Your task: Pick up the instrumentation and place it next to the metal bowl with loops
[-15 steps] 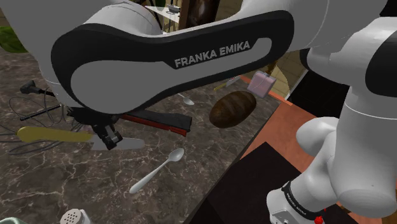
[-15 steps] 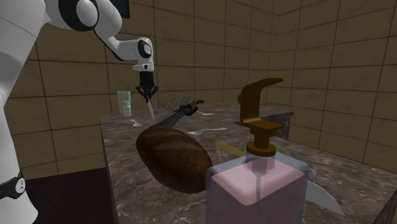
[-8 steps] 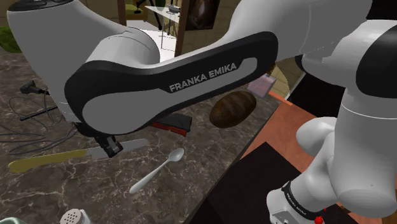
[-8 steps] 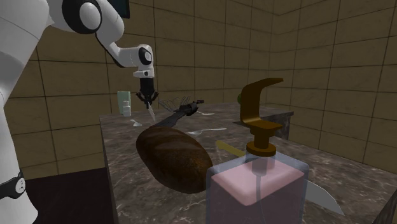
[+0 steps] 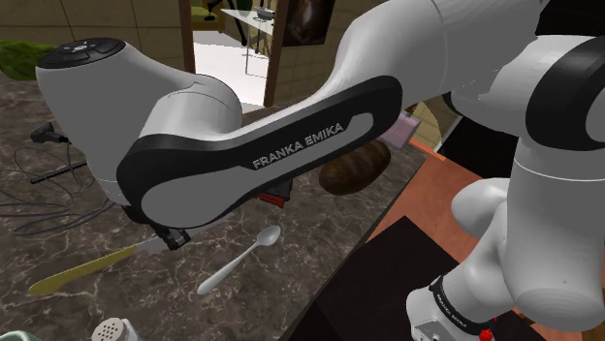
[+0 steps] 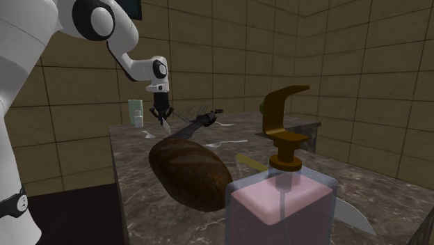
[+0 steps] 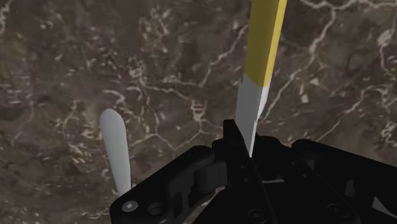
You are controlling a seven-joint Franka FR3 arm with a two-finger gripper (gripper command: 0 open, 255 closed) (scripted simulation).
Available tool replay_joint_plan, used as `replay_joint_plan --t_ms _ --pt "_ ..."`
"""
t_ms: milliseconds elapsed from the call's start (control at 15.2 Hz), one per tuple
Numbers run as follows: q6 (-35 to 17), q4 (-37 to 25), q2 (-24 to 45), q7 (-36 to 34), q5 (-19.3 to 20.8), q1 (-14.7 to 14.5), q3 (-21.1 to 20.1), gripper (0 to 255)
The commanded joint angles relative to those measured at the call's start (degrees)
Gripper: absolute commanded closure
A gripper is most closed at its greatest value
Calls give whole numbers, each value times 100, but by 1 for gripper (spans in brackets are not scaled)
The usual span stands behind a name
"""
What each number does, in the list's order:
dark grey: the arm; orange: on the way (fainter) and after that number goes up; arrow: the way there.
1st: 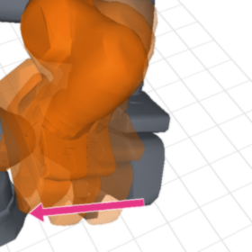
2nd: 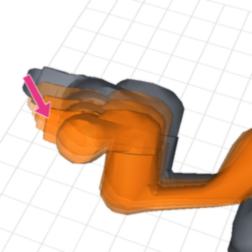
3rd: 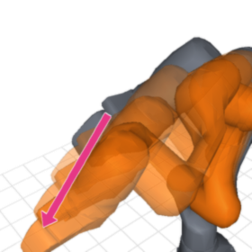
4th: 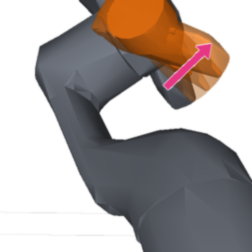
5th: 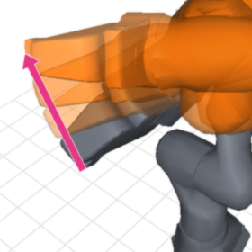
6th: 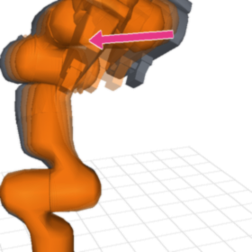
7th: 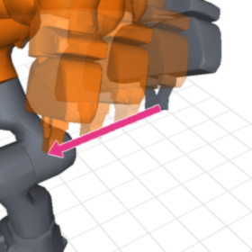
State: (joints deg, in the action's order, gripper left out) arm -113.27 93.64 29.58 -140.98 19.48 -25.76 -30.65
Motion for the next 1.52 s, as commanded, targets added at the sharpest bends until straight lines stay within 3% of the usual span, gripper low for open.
replay_joint_plan --t_ms 0,264,330,660,924,1452 --pt "-19 15 4 -5 5 0 3 255" --pt "-19 15 4 -5 5 0 3 255" --pt "-19 14 5 -5 5 0 3 0" --pt "-19 14 5 -5 5 0 3 0" --pt "608 -460 -180 98 -142 -30 -84 0" --pt "608 -460 -180 98 -142 -30 -84 0"
